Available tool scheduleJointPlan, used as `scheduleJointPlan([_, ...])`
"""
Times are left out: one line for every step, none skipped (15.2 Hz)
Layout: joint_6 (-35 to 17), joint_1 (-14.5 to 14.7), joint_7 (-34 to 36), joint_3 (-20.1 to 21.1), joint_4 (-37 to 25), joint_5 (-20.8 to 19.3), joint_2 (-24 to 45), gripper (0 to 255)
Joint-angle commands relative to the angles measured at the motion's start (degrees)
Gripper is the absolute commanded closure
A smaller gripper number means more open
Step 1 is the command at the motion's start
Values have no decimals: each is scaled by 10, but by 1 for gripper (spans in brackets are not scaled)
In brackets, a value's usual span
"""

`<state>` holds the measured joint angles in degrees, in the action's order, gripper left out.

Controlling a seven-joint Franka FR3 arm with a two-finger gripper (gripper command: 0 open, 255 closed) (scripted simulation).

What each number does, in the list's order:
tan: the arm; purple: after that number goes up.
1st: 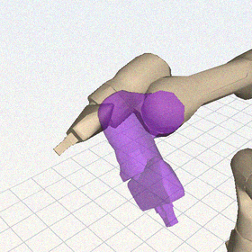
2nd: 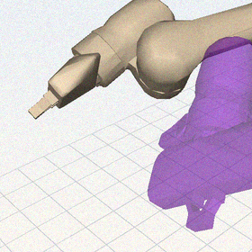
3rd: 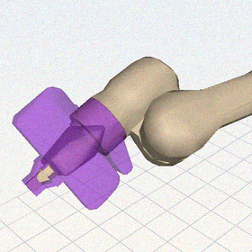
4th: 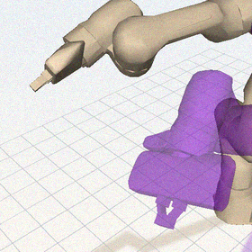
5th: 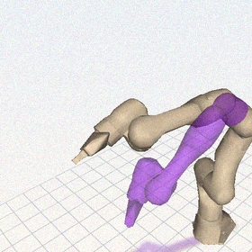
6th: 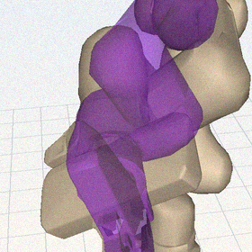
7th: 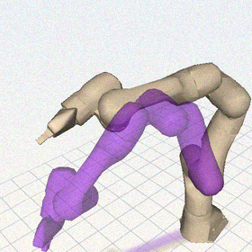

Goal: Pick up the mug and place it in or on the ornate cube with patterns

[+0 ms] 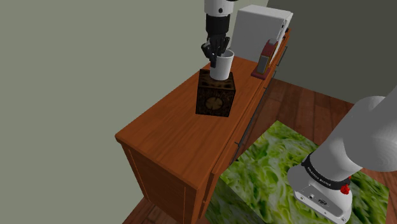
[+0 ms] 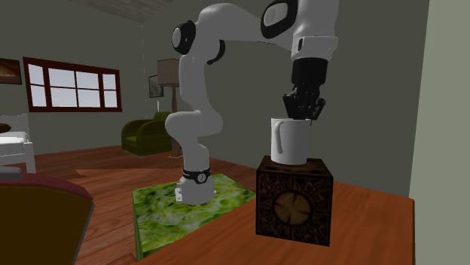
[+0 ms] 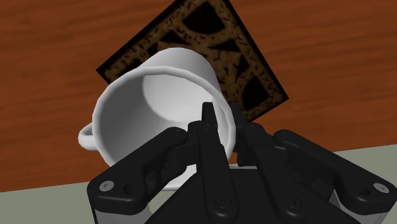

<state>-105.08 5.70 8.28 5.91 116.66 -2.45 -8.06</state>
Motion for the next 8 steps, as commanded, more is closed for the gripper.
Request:
scheduleJointPlan([0, 0, 0, 0, 0, 0, 0, 255])
scheduleJointPlan([0, 0, 0, 0, 0, 0, 0, 255])
scheduleJointPlan([0, 0, 0, 0, 0, 0, 0, 0])
scheduleJointPlan([0, 0, 0, 0, 0, 0, 0, 0])
scheduleJointPlan([0, 0, 0, 0, 0, 0, 0, 0])
scheduleJointPlan([0, 0, 0, 0, 0, 0, 0, 0])
scheduleJointPlan([0, 0, 0, 0, 0, 0, 0, 0])
scheduleJointPlan([0, 0, 0, 0, 0, 0, 0, 0])
